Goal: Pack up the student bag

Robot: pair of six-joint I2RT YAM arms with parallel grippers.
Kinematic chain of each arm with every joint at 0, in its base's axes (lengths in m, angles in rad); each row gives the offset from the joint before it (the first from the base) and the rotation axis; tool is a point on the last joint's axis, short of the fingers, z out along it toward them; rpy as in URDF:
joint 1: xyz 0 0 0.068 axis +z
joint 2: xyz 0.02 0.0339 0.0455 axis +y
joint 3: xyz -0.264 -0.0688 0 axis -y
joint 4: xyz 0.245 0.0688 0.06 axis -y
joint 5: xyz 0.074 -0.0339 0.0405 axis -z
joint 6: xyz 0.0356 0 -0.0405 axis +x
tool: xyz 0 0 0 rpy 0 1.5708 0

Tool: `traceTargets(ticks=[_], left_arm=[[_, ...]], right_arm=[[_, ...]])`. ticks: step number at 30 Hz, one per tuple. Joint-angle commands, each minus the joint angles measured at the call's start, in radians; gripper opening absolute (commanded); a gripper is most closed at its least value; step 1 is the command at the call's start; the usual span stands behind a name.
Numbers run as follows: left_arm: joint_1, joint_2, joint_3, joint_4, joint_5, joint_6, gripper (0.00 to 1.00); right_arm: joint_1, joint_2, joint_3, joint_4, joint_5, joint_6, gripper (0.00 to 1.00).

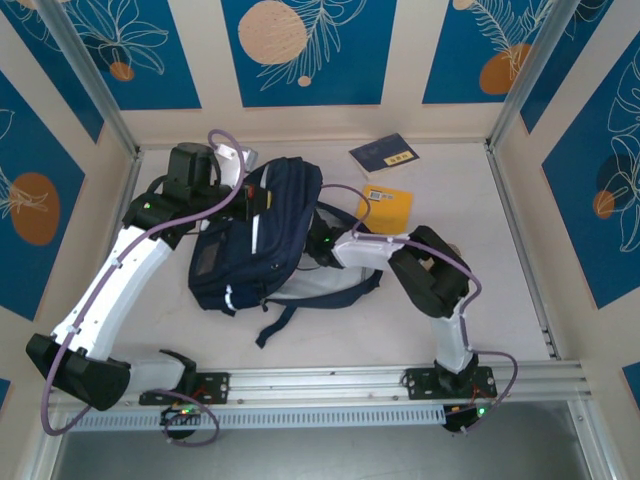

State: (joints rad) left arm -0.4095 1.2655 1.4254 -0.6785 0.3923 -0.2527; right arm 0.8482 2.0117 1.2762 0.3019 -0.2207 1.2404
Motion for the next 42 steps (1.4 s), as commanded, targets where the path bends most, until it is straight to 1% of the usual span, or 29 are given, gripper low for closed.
traceTargets(ticks=[1, 3, 4, 7, 9, 12, 17, 20, 26, 29, 32, 37, 42], left_arm=[[0.011, -0.032, 0.040, 0.195, 0.066, -0.004, 0.00], [0.010, -0.031, 0.037, 0.198, 0.069, -0.007, 0.00], [0.011, -0.028, 0.038, 0.200, 0.069, -0.012, 0.00], [0.012, -0.020, 0.040, 0.205, 0.075, -0.026, 0.00], [0.014, -0.017, 0.040, 0.205, 0.079, -0.032, 0.00], [0.018, -0.015, 0.032, 0.216, 0.080, -0.037, 0.00], [0.024, -0.009, 0.033, 0.220, 0.083, -0.049, 0.00], [0.030, -0.018, 0.031, 0.214, 0.076, -0.050, 0.00], [0.050, -0.038, 0.017, 0.210, 0.042, -0.051, 0.00], [0.061, -0.045, 0.008, 0.209, 0.036, -0.055, 0.00], [0.068, -0.049, 0.004, 0.212, 0.036, -0.060, 0.00], [0.075, -0.054, 0.004, 0.208, 0.036, -0.064, 0.00], [0.080, -0.059, -0.002, 0.206, 0.031, -0.065, 0.00]], right_arm=[[0.040, 0.041, 0.042, 0.045, 0.088, 0.021, 0.00], [0.046, 0.076, 0.065, 0.043, 0.104, 0.044, 0.00], [0.047, 0.096, 0.079, 0.041, 0.104, 0.052, 0.02], [0.050, 0.137, 0.117, 0.009, 0.103, 0.068, 0.10], [0.055, 0.151, 0.146, -0.055, 0.106, 0.079, 0.16], [0.068, 0.168, 0.163, -0.046, 0.101, 0.088, 0.27], [0.067, 0.179, 0.197, -0.046, 0.053, 0.072, 0.37], [0.058, 0.147, 0.156, 0.004, 0.032, 0.079, 0.45], [0.039, 0.043, 0.056, 0.081, 0.010, 0.051, 0.67], [0.028, 0.005, 0.004, 0.134, -0.009, 0.084, 0.73], [0.019, -0.037, -0.052, 0.170, -0.001, 0.092, 0.81], [-0.005, -0.083, -0.140, 0.249, -0.016, 0.111, 0.89], [-0.023, -0.100, -0.195, 0.310, -0.075, 0.104, 0.90]])
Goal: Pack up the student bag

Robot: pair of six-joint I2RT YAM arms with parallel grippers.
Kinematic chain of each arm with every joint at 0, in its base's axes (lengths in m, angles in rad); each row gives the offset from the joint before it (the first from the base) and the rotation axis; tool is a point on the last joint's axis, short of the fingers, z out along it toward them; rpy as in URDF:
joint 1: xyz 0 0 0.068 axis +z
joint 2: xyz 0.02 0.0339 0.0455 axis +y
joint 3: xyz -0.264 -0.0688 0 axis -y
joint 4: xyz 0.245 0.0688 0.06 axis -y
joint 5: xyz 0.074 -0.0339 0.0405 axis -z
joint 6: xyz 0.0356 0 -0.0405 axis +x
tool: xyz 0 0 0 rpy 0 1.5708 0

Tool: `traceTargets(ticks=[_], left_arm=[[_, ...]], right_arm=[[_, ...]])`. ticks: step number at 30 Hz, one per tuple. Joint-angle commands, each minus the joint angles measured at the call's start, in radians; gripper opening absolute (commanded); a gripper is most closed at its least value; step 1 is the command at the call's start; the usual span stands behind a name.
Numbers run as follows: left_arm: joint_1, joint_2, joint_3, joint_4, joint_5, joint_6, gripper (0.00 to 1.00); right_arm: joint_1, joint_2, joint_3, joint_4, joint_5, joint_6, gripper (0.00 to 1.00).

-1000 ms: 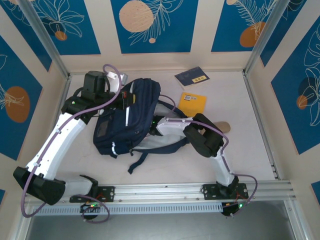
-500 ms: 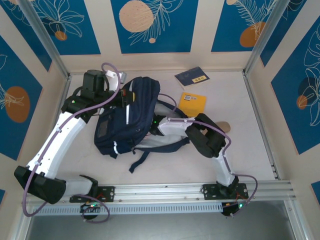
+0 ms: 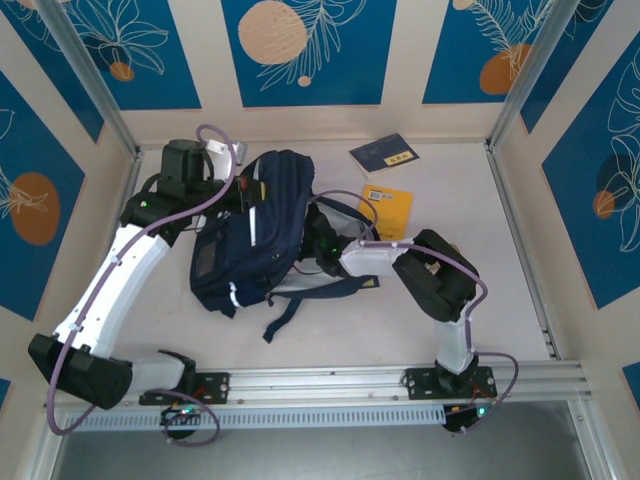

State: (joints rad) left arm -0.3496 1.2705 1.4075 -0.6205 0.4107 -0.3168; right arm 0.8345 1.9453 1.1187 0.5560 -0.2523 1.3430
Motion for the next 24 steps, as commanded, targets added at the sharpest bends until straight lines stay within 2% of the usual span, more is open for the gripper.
traceTargets(ticks=[1, 18, 21, 24], left_arm=[[0.021, -0.064, 0.015, 0.148, 0.011, -0.001, 0.00], [0.026, -0.064, 0.004, 0.136, -0.011, 0.002, 0.00], [0.026, -0.061, -0.005, 0.135, -0.026, 0.002, 0.00], [0.026, -0.057, -0.018, 0.124, -0.086, 0.005, 0.00]], right_arm=[[-0.009, -0.043, -0.050, 0.058, -0.051, -0.007, 0.90], [-0.076, -0.243, -0.287, 0.029, -0.081, -0.123, 0.96], [-0.100, -0.319, -0.340, -0.011, -0.074, -0.156, 0.93], [-0.132, -0.414, -0.387, -0.081, -0.058, -0.187, 0.89]])
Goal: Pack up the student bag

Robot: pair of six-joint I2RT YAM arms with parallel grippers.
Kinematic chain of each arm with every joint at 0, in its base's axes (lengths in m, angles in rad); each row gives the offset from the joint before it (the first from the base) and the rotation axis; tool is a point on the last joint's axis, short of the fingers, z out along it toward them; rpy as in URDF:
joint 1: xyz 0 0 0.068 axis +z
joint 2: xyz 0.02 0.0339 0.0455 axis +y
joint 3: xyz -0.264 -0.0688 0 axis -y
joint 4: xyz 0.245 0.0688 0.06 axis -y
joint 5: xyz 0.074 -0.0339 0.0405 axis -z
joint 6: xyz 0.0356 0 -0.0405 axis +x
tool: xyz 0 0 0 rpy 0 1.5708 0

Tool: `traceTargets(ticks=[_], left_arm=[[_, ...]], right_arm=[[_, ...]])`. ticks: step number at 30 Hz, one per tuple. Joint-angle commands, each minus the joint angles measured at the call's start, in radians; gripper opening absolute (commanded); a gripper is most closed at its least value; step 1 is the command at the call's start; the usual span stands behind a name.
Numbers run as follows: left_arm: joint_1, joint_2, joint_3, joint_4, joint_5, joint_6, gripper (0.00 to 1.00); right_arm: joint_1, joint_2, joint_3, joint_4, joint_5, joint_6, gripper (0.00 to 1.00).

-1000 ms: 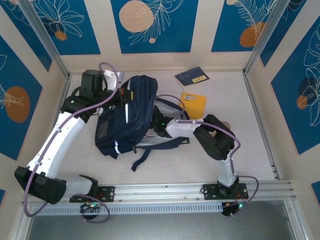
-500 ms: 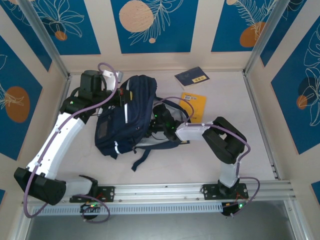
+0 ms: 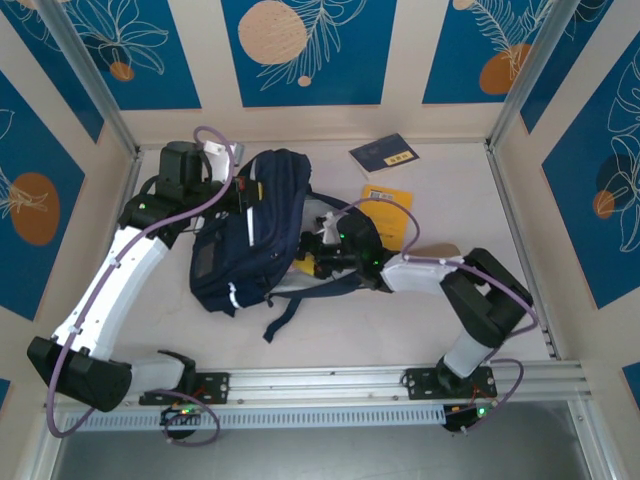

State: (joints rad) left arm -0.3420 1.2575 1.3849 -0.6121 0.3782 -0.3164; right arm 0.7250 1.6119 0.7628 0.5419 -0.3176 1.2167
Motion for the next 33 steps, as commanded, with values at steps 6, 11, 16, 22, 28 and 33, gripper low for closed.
traceTargets(ticks=[6, 11, 16, 22, 28, 33], left_arm=[[0.019, -0.013, -0.012, 0.082, -0.203, -0.005, 0.00], [0.020, 0.020, -0.020, 0.056, -0.403, -0.035, 0.00], [0.020, 0.089, 0.028, 0.005, -0.489, -0.075, 0.00], [0.015, 0.171, 0.016, 0.031, -0.287, -0.144, 0.00], [-0.050, 0.250, -0.011, 0.065, -0.085, -0.138, 0.00], [-0.105, 0.287, -0.010, 0.048, -0.041, -0.120, 0.00]], right_arm=[[-0.086, -0.266, -0.053, -0.372, 0.099, -0.138, 0.80], [-0.153, -0.454, -0.082, -0.533, 0.197, -0.184, 0.77], [-0.221, -0.567, -0.058, -0.710, 0.277, -0.234, 0.76], [-0.278, -0.556, 0.050, -1.099, 0.554, -0.160, 0.75], [-0.353, -0.463, 0.153, -1.395, 0.744, 0.005, 0.74], [-0.451, -0.340, 0.218, -1.488, 0.731, 0.092, 0.79]])
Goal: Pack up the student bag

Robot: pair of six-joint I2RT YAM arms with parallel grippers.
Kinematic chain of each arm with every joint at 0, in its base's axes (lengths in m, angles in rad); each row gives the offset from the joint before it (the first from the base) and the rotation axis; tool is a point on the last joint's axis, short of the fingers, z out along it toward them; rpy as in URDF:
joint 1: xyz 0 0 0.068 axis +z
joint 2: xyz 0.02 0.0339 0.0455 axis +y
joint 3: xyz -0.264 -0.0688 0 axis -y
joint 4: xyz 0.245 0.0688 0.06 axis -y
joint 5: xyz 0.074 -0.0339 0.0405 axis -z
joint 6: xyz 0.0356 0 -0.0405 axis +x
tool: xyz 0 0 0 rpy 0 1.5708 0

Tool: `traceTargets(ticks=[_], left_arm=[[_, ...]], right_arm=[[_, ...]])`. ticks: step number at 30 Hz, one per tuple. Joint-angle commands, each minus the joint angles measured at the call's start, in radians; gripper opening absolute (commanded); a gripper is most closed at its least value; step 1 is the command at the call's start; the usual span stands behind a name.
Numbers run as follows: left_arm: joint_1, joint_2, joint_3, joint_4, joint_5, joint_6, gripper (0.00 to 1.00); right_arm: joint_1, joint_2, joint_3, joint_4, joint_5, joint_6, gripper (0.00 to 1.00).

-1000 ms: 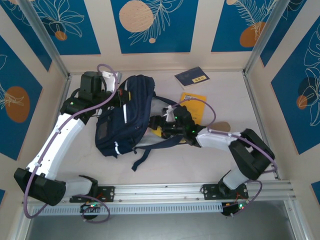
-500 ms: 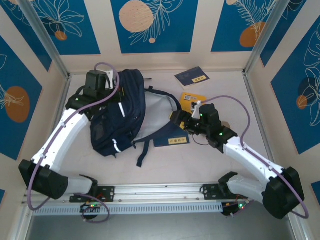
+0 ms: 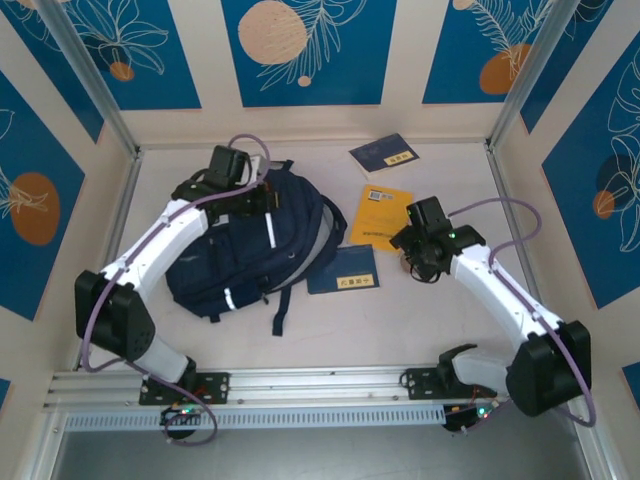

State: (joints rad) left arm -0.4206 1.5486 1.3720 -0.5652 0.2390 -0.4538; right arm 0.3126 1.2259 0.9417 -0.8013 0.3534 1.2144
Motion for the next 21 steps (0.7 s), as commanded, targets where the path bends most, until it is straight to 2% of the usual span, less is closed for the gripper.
traceTargets(ticks=[1, 6, 7, 8, 12, 21], left_arm=[[-0.031, 0.000, -0.005, 0.008, 0.115, 0.008, 0.00], [-0.046, 0.022, -0.057, 0.064, 0.176, -0.047, 0.00], [-0.047, 0.030, -0.059, 0.063, 0.176, -0.055, 0.05], [-0.047, 0.036, -0.059, 0.065, 0.177, -0.066, 0.08], [-0.047, 0.042, -0.073, 0.091, 0.206, -0.095, 0.08], [-0.047, 0.030, -0.078, 0.098, 0.201, -0.097, 0.03]], right_arm=[[-0.062, 0.072, 0.046, -0.148, 0.048, 0.104, 0.81], [-0.179, 0.176, 0.059, -0.082, -0.042, 0.130, 0.87], [-0.198, 0.200, 0.070, -0.073, -0.054, 0.136, 0.89], [-0.213, 0.227, 0.086, -0.066, -0.057, 0.138, 0.91], [-0.261, 0.344, 0.177, -0.093, -0.055, 0.152, 0.99], [-0.318, 0.567, 0.290, -0.106, -0.128, 0.166, 0.99]])
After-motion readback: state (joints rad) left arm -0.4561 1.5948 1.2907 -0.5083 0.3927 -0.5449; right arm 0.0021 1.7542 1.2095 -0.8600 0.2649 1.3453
